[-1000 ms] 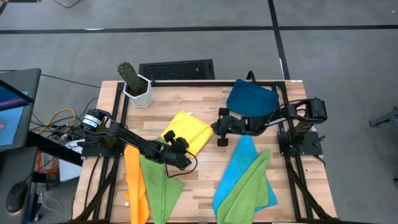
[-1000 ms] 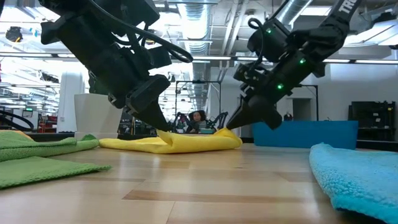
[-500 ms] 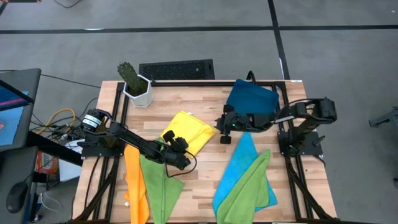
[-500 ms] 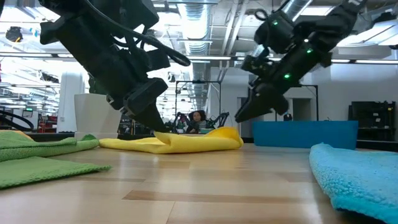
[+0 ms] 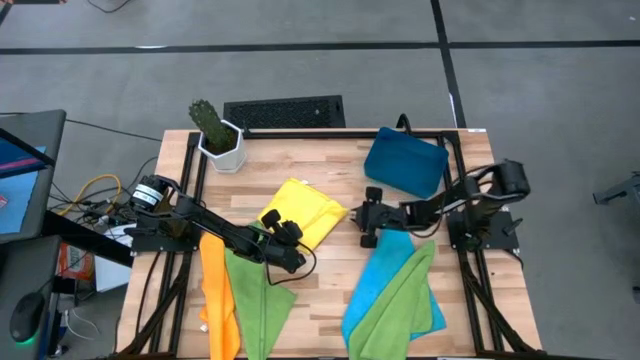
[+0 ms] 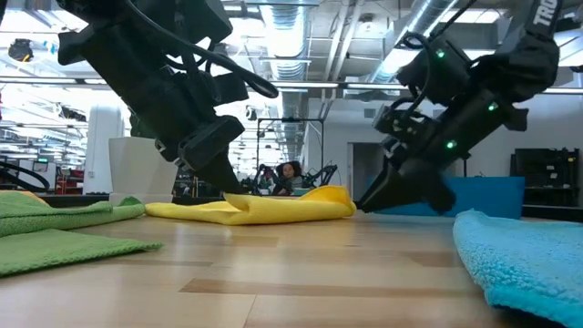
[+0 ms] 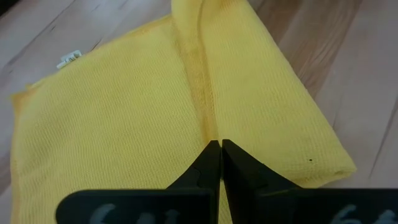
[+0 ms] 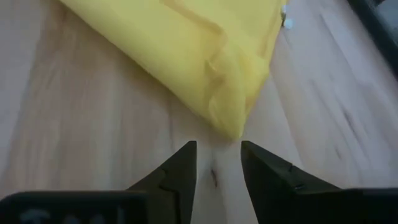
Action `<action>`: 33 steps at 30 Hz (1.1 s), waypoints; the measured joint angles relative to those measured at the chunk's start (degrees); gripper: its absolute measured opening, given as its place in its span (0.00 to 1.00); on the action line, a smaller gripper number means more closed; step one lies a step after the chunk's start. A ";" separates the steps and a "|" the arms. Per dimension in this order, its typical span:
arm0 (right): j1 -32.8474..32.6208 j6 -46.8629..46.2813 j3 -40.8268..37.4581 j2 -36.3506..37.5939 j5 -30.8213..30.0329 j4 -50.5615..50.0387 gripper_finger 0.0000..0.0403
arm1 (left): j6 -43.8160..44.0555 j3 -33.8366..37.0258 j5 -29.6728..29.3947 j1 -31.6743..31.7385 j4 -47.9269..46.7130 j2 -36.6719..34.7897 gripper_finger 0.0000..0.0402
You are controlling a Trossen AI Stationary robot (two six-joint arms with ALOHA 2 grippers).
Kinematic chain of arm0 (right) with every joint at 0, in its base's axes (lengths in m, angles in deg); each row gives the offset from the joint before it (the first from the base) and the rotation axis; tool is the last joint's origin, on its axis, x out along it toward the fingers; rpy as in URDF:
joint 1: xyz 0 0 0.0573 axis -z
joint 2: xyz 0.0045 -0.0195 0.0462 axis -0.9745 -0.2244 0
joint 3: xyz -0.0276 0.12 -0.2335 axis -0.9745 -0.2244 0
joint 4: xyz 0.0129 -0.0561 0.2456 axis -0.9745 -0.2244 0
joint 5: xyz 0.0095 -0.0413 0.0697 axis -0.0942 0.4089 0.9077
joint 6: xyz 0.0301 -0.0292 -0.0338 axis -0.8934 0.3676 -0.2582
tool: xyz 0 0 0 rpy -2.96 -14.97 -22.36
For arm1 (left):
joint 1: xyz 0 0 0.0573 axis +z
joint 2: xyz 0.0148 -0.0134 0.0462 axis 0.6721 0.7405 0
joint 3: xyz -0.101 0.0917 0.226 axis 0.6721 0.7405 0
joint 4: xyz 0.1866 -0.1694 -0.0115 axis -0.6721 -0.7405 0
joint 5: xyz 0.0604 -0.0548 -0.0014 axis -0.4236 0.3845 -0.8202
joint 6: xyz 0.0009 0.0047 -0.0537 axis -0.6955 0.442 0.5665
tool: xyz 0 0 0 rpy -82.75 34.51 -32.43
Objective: Fold microfiber towels
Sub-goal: Fold the yellow microfiber cloth
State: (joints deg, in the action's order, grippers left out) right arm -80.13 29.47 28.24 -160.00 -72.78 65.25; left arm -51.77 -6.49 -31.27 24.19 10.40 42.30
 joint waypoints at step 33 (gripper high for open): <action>11.65 5.61 2.24 7.25 0.95 0.42 0.30 | -0.71 -0.03 1.73 0.02 -0.36 -0.71 0.00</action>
State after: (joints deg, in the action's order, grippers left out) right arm -68.48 35.08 30.49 -152.75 -71.83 65.67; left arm -52.48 -6.52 -29.54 24.21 10.04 41.59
